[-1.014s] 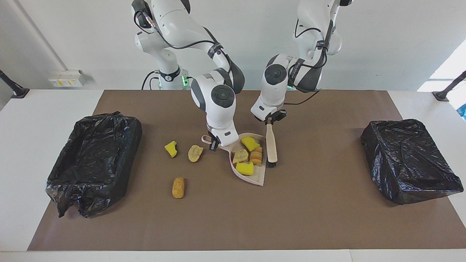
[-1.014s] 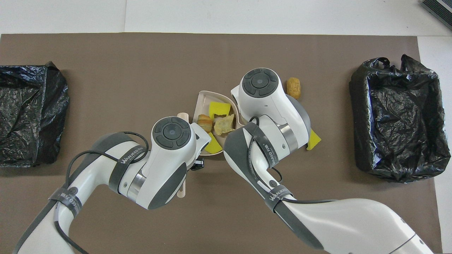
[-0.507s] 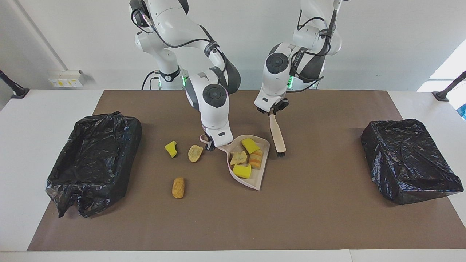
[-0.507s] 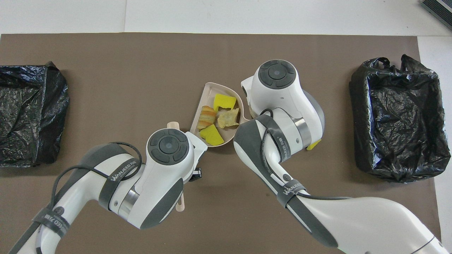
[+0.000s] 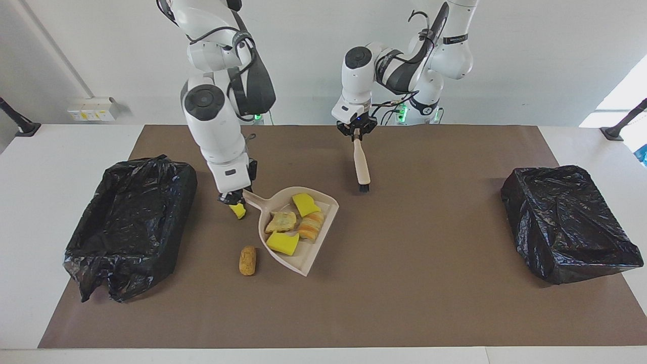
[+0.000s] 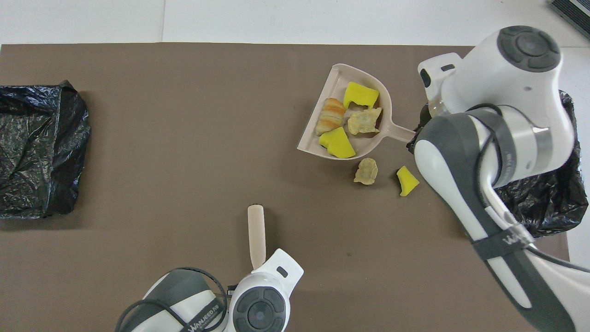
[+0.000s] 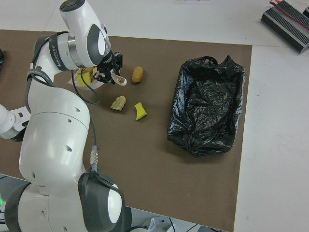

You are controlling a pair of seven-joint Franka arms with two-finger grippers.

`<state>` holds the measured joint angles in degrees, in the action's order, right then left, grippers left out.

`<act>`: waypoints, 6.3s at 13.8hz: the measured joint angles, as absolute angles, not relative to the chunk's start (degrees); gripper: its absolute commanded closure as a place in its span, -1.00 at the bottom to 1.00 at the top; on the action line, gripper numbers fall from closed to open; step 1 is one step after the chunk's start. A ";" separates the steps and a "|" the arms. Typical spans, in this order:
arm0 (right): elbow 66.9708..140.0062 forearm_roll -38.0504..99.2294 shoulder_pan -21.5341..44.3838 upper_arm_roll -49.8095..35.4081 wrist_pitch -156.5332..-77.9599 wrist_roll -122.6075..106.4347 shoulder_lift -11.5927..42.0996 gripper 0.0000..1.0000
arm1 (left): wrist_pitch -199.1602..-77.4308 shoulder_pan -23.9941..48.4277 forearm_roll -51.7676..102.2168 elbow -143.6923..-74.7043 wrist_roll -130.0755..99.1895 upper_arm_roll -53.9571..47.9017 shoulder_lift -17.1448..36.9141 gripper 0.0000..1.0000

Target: Sweep and dump trash in bin

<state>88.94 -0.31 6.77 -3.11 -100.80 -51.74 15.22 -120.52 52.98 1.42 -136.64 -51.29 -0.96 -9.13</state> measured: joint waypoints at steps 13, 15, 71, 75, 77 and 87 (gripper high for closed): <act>88.62 -15.18 -29.52 -2.08 -97.95 -88.58 10.18 1.00 | -124.09 58.73 9.03 -139.90 -48.35 -0.04 -9.43 0.86; 89.63 -22.75 -27.85 -2.66 -99.46 -89.01 10.19 1.00 | -124.09 57.92 9.17 -139.92 -47.78 0.12 -9.37 0.27; 81.81 2.27 32.30 -6.12 -124.06 39.30 35.51 1.00 | -83.26 7.71 -1.06 -81.44 3.15 1.59 0.91 -1.00; 81.45 2.26 32.50 -5.93 -124.54 39.80 35.80 -1.00 | -83.29 7.72 -1.06 -81.47 3.41 1.49 0.91 -1.00; 80.47 2.26 32.01 -5.58 -123.46 39.80 34.97 -1.00 | -83.32 7.78 -1.06 -81.48 3.45 1.14 0.91 -1.00; 88.45 8.90 30.73 -5.96 -97.78 40.91 13.37 -1.00 | -96.06 10.91 -0.71 -86.72 2.90 -0.25 3.35 -1.00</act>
